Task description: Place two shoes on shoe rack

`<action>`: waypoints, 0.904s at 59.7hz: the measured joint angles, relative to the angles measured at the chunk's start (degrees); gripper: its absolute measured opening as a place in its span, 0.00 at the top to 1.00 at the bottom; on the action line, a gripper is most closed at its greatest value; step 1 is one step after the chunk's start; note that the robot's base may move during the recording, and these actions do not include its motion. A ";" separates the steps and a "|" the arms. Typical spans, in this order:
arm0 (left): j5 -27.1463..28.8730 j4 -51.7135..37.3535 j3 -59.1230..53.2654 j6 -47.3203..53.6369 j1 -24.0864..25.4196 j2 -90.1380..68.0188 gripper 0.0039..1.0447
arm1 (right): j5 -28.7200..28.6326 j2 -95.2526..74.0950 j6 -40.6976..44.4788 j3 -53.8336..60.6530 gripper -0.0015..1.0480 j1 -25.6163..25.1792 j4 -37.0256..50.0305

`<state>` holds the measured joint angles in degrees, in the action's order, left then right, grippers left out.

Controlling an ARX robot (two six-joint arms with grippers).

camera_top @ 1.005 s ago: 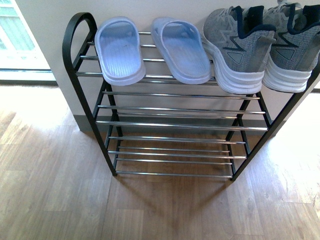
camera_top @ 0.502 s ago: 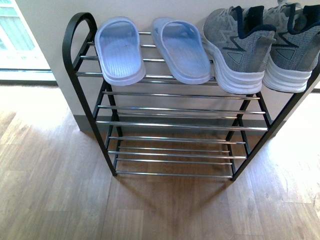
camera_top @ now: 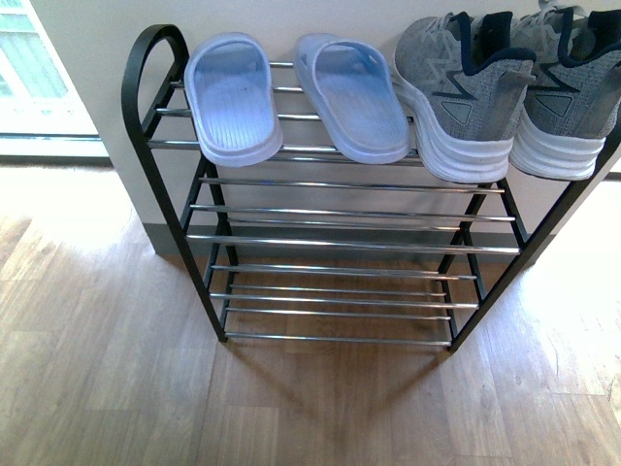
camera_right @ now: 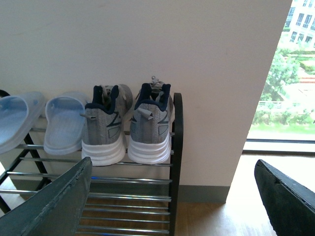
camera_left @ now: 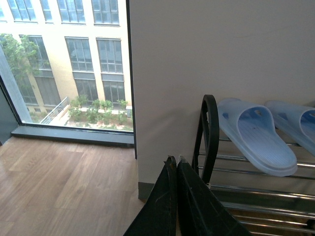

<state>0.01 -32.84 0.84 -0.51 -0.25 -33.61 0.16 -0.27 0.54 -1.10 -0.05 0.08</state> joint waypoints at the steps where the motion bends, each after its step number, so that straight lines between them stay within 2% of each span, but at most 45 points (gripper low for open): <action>1: 0.00 0.33 0.00 0.00 0.00 0.35 0.99 | -0.02 0.00 0.02 0.00 0.09 0.00 0.00; 26: 0.00 12.26 -0.02 0.00 0.00 13.03 0.99 | -0.02 0.00 0.00 0.00 0.09 0.00 0.00; 54: 0.00 20.94 -0.02 0.00 0.00 21.84 0.99 | -0.02 0.00 0.02 0.00 0.09 0.00 0.00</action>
<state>0.01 -11.90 0.82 -0.51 -0.25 -11.77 0.14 -0.27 0.56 -1.10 -0.05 0.08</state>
